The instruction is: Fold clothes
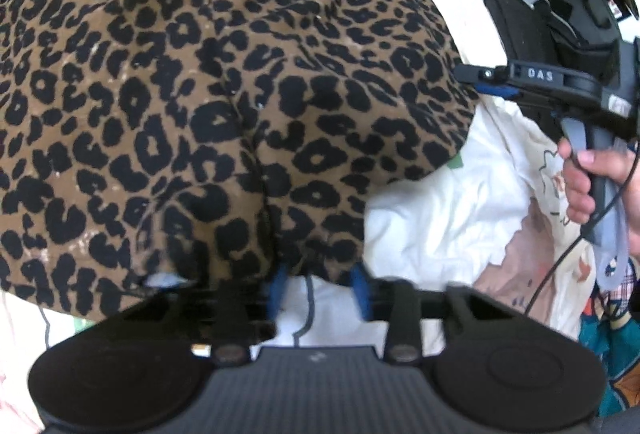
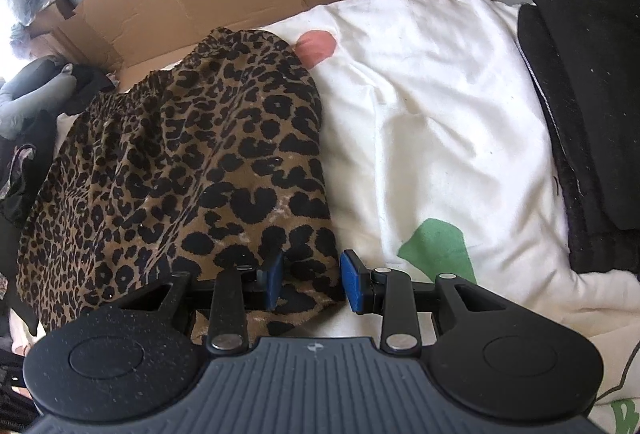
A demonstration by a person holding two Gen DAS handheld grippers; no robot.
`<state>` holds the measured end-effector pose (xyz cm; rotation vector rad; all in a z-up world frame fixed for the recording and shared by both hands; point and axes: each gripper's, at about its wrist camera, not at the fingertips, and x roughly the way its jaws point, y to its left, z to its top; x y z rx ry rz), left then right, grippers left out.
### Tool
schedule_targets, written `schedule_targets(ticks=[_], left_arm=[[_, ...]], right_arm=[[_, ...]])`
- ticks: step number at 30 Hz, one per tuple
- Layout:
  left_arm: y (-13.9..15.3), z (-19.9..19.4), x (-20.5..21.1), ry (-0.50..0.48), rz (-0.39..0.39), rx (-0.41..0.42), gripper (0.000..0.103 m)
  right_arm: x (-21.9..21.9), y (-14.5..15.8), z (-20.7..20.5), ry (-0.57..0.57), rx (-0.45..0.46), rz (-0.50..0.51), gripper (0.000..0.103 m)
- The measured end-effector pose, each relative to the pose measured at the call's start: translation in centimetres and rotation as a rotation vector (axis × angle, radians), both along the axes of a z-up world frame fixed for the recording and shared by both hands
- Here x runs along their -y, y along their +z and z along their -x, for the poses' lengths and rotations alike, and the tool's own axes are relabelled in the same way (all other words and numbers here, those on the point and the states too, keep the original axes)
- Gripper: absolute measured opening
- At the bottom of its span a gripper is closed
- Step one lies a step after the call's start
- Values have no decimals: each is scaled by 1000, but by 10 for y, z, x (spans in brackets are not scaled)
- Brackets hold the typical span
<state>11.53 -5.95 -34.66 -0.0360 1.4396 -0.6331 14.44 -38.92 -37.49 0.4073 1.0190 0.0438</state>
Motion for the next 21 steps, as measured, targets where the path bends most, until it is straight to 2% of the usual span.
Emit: schedule_targets(ticks=[1,5,14,21], left_arm=[[1,-1,-3,3,0,-2,5],[5,-5,-13,5,10,-11,3],[26,-12,-28,-21,19,27,2],[44,-9,-39,-38,25,49,2]], right_arm=[[-1,0,-1,6,0,0,32],[-4,3,-2,15,9,0,5],[-1,37,-2,20,53,105,1],[-8,69,-3,30,115,123,1]])
